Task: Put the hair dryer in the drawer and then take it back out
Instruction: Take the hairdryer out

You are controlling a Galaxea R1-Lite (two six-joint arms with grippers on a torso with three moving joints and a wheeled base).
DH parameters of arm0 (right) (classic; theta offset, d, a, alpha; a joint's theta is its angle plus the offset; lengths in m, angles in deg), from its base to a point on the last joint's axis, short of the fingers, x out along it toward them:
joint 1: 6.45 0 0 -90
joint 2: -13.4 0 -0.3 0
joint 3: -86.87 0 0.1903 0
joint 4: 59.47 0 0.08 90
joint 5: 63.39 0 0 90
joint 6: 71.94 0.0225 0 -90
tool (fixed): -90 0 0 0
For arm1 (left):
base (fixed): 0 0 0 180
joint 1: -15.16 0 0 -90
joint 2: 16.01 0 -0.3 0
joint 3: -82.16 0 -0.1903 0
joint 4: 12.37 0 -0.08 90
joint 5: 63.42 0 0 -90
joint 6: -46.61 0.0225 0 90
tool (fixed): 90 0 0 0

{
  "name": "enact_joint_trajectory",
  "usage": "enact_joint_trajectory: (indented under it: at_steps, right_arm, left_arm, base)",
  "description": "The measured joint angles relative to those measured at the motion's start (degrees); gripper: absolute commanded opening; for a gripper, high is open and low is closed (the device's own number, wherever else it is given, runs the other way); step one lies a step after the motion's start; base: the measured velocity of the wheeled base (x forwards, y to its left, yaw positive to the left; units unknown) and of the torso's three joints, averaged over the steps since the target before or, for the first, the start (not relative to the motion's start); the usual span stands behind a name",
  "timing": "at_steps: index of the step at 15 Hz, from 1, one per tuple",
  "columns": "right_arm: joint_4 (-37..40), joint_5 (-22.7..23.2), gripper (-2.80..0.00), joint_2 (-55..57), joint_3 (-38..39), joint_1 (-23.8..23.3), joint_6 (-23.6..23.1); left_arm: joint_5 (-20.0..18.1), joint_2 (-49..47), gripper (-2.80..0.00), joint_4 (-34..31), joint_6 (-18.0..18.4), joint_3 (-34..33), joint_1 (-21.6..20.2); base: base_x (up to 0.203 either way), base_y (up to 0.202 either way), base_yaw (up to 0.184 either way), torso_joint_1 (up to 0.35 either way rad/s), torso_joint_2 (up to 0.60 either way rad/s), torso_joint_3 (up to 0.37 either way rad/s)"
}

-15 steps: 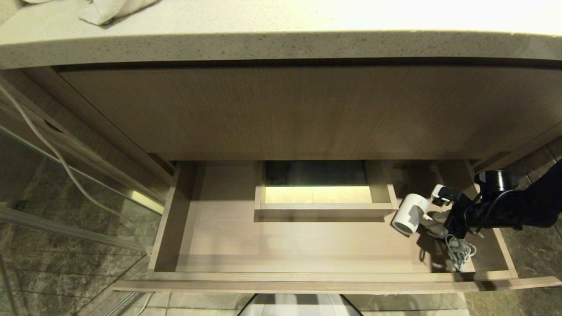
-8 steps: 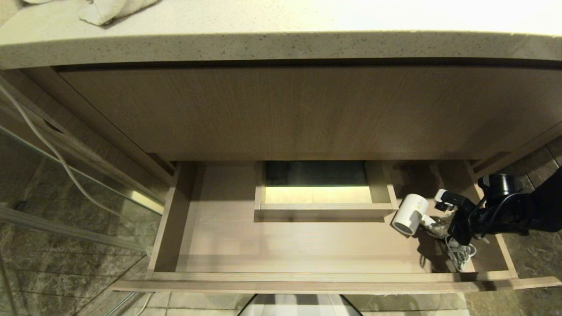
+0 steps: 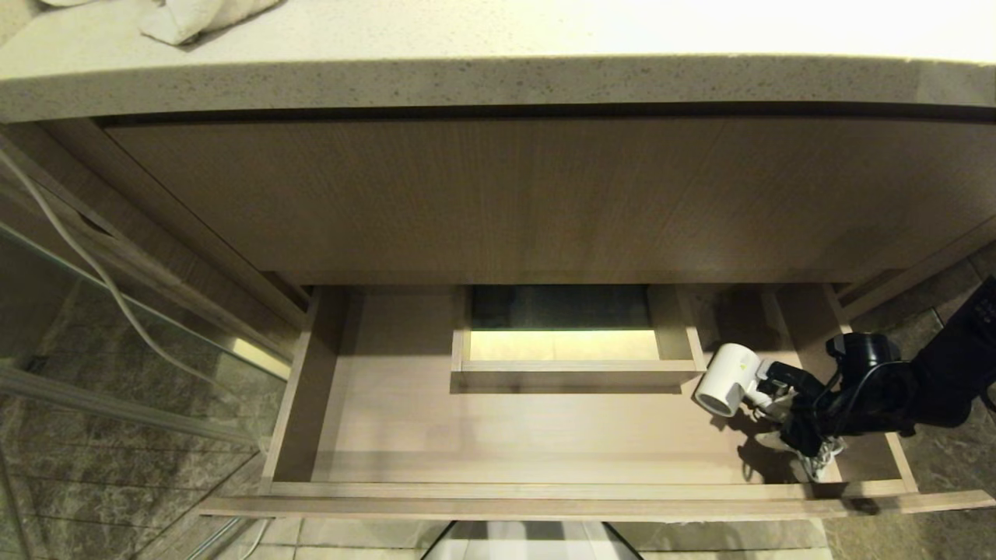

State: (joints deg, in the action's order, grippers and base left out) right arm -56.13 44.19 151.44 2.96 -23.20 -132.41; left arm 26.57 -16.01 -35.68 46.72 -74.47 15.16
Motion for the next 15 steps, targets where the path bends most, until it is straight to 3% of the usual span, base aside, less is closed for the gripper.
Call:
enact_joint_trajectory:
  at_steps: [14, 15]
  right_arm:
    - [-8.9, 0.3, 0.0, 9.2, -5.8, 2.0, 0.2]
    - [-9.0, 0.4, -2.8, 9.6, -6.0, 2.0, 0.4]
  left_arm:
    - [0.0, 0.0, -2.8, 0.0, 0.0, 0.0, 0.0]
    - [0.0, 0.0, -2.8, 0.0, 0.0, 0.0, 0.0]
  base:
    - [0.0, 0.0, 0.0, 0.0, 0.0, 0.0]
    - [0.0, 0.0, 0.0, 0.0, 0.0, 0.0]
